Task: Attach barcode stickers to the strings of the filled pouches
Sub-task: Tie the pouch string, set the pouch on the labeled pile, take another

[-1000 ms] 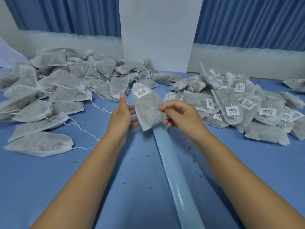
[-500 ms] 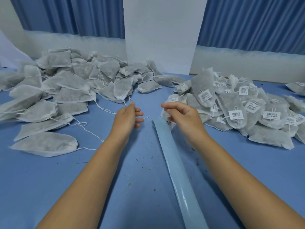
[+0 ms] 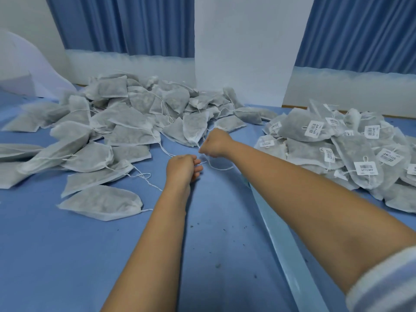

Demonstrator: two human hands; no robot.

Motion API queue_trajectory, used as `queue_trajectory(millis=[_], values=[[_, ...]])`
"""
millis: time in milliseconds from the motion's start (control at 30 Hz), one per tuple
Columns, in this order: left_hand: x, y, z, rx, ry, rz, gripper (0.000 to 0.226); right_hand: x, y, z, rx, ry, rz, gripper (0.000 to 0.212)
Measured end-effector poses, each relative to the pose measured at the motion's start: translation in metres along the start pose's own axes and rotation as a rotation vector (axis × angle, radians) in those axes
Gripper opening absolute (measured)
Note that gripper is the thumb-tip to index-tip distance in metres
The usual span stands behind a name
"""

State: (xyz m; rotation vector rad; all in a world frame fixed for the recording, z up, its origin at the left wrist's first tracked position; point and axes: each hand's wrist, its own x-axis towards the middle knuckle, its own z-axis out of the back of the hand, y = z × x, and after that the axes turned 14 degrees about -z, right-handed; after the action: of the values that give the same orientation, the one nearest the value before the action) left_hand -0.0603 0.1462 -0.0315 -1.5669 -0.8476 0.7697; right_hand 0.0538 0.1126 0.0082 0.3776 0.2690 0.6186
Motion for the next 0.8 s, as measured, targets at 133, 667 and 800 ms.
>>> queue_trajectory(millis=[133, 667, 800], values=[[0.003, -0.002, 0.001, 0.012, 0.002, -0.014, 0.029, 0.015, 0.007, -0.018, -0.125, -0.049, -0.014, 0.040], [-0.012, -0.009, 0.009, 0.687, 0.084, -0.732, 0.039, -0.052, 0.001, 0.041, 0.212, 0.136, 0.269, 0.017], [-0.026, -0.018, 0.007, 0.673, 0.126, -0.833, 0.024, -0.081, -0.015, 0.067, 0.165, 0.049, 0.334, 0.016]])
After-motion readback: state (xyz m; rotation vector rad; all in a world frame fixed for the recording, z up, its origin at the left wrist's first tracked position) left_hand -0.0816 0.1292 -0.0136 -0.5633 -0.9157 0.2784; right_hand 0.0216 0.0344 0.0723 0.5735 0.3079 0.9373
